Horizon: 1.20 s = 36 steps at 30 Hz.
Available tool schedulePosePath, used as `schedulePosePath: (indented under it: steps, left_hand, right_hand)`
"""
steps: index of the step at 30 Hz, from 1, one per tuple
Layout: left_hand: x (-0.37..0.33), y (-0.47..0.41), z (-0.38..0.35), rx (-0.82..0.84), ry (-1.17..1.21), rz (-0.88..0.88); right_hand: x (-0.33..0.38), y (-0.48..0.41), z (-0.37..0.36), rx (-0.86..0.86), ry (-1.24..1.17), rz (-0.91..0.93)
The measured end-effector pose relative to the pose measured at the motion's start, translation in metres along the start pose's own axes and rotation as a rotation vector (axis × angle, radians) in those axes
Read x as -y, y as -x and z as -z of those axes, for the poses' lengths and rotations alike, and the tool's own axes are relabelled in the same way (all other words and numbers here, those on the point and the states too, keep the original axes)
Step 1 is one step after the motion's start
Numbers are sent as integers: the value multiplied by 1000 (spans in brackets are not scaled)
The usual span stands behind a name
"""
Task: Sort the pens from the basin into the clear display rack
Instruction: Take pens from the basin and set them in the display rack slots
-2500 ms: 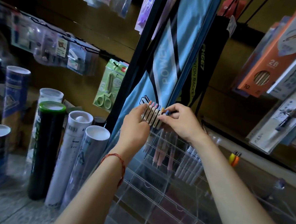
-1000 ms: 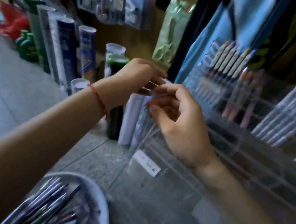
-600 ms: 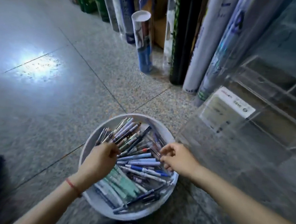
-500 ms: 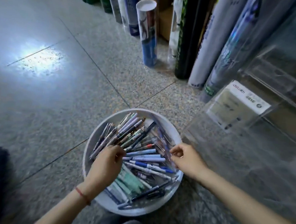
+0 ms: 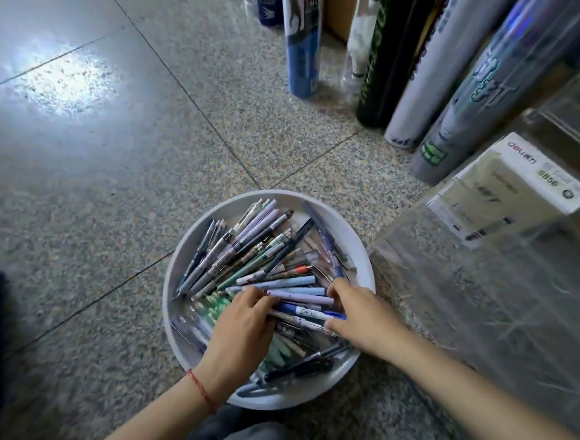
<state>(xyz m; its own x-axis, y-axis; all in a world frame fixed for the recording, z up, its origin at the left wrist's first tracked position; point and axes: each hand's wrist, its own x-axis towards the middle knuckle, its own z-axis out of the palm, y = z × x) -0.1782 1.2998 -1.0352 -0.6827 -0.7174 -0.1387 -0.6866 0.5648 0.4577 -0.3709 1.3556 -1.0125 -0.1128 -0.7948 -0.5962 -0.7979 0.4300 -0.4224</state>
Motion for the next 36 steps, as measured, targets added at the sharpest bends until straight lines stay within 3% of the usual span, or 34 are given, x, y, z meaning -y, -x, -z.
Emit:
schedulePosePath:
  steps: [7,13,18,22,26,33,36]
  left_hand:
    - [-2,-3,0,-25,-12,31]
    - [-5,-3,-5,-96,-117,17]
    - [-5,-5,-9,-69,-216,27]
    - [-6,-12,-10,-126,-204,61]
    - [-8,-19,-10,-144,-185,59]
    - [-9,-21,-6,-124,-70,62]
    - [-6,-21,-8,-140,-182,-34]
  right_hand:
    - [-3,-8,-6,-5,-271,-36]
    - [11,-17,-12,-207,-374,-161]
    - [19,-20,-14,-137,-346,-186]
    - [23,-21,-9,-1,-279,-132]
    - [26,-21,-5,-30,-226,-134]
    - [18,-15,6,-123,-440,-49]
    - [15,-14,10,-130,-545,8]
